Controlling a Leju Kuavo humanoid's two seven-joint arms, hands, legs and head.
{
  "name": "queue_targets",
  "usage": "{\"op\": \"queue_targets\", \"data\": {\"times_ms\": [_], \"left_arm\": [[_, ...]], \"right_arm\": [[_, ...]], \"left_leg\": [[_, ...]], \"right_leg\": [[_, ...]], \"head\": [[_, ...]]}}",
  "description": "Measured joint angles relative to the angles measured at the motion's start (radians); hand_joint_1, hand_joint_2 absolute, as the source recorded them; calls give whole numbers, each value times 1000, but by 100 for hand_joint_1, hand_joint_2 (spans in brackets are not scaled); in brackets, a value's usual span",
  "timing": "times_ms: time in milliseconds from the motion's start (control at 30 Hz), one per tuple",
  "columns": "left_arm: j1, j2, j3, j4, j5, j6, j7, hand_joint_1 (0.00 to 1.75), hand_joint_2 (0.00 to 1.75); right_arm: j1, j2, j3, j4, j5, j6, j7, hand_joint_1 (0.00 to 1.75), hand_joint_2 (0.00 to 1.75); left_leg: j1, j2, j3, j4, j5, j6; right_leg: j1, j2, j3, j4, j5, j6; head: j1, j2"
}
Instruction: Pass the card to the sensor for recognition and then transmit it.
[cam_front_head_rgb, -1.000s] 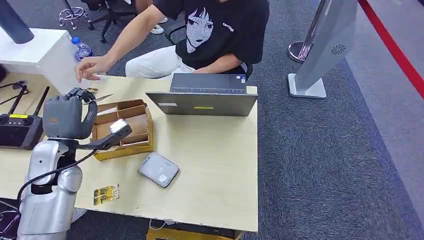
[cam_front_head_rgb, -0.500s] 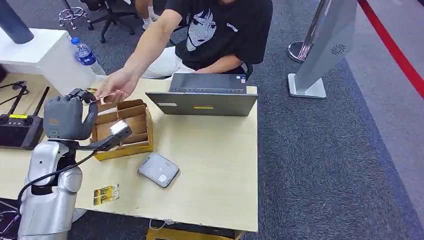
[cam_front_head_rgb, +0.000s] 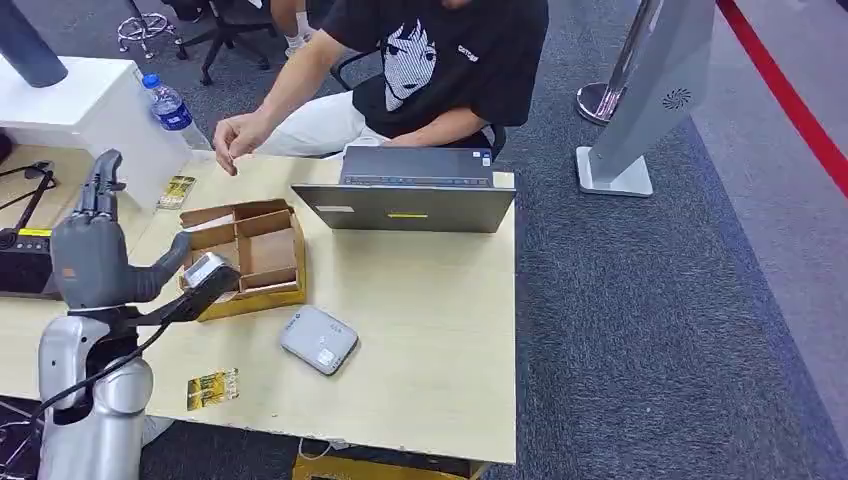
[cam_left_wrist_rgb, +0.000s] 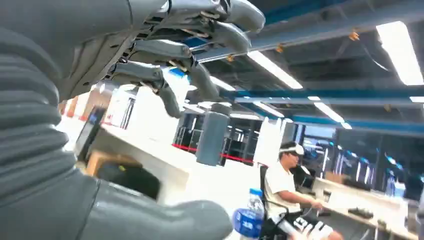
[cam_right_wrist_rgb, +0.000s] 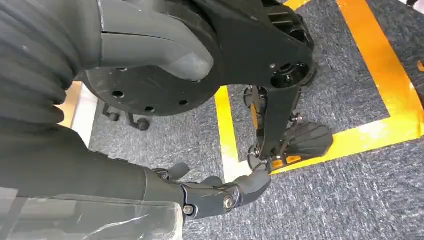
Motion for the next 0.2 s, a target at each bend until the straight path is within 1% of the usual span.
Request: {"op": "queue_targets", "data": {"times_ms": [67, 100, 133, 167, 200], "left_arm": [[26, -22, 36, -35, 63, 3, -26, 0, 175], [41, -36, 58, -63, 133, 5, -52, 0, 175], [60, -55, 84, -86, 208, 1, -76, 0, 175], [79, -70, 125, -110, 317, -21, -105, 0, 175], [98, -89, 183, -127, 446, -62, -129, 0, 175]], "right_arm": [[0, 4, -5, -3, 0, -1, 0, 0, 175], [0, 6, -10, -5, -1, -3, 0, 0, 175], [0, 9, -15, -8, -4, -5, 0, 0, 175], [0, 11, -19, -12, -9, -12, 0, 0, 175], [1, 14, -25, -15, -15, -20, 0, 0, 175]], "left_leg": [[0, 0, 0, 0, 0, 0], [0, 0, 0, 0, 0, 0], [0, 0, 0, 0, 0, 0], [0, 1, 0, 0, 0, 0], [0, 1, 0, 0, 0, 0]], "right_leg": [[0, -1, 0, 0, 0, 0], [0, -1, 1, 0, 0, 0], [0, 0, 1, 0, 0, 0], [0, 1, 1, 0, 0, 0], [0, 1, 1, 0, 0, 0]], "head": [[0, 0], [0, 0], [0, 0], [0, 0], [0, 0]]}}
